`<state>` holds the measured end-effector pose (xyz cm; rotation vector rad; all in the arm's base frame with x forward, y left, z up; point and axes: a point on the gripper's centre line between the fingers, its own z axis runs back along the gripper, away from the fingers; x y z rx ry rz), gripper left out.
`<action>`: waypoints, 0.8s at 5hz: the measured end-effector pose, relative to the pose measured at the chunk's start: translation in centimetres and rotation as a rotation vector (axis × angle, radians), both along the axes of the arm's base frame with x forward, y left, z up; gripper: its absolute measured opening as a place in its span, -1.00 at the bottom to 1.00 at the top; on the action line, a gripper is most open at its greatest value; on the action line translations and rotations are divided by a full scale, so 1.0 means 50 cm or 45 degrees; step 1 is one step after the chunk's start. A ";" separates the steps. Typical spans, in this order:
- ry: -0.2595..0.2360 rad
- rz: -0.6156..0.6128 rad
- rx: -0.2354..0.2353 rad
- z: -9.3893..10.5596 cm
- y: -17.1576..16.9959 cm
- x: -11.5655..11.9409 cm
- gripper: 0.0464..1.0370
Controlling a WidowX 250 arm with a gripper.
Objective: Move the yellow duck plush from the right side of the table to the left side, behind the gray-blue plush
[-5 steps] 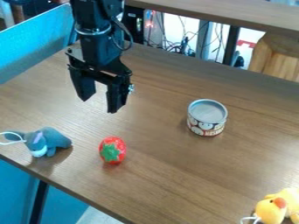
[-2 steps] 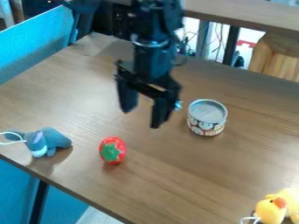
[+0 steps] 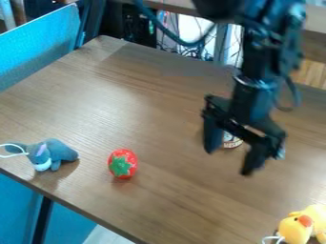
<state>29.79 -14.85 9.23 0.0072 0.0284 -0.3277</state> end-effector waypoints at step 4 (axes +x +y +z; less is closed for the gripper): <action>0.072 -0.496 0.090 -0.111 -0.221 -0.003 0.83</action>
